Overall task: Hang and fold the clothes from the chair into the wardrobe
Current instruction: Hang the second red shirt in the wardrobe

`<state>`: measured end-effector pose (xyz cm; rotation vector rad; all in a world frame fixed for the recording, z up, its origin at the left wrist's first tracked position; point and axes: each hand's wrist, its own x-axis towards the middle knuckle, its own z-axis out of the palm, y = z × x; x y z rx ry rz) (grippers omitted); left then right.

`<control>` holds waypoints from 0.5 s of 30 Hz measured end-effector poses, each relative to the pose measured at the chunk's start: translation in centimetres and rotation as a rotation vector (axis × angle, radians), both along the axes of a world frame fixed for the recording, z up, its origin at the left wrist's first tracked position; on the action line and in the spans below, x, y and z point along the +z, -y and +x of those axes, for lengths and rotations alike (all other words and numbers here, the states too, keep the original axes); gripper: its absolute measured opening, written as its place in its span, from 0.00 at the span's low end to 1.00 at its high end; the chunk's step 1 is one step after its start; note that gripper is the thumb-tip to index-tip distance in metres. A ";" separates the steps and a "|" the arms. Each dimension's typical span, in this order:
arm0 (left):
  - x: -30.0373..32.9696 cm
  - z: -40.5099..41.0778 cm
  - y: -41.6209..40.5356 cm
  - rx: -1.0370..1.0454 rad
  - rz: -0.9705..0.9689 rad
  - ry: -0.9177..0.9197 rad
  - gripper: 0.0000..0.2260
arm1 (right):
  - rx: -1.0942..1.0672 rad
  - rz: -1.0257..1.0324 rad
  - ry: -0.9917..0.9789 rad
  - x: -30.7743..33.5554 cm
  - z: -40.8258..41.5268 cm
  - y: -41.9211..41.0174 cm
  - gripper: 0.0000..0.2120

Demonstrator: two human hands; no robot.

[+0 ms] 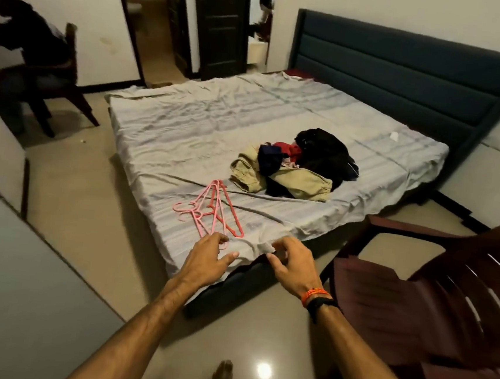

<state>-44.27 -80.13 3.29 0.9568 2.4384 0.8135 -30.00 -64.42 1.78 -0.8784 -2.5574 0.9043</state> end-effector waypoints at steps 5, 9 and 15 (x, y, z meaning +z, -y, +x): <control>-2.2 -4.7 -9.1 -0.046 -0.008 0.089 0.21 | -0.079 -0.039 0.067 -2.0 -2.5 -7.2 0.12; -3.3 -8.3 -17.0 -0.120 -0.034 0.127 0.21 | -0.141 -0.067 0.110 -3.0 -4.9 -13.6 0.12; -4.3 -12.5 -28.1 -0.184 -0.058 0.152 0.20 | -0.202 -0.126 0.094 -4.8 -8.4 -23.6 0.12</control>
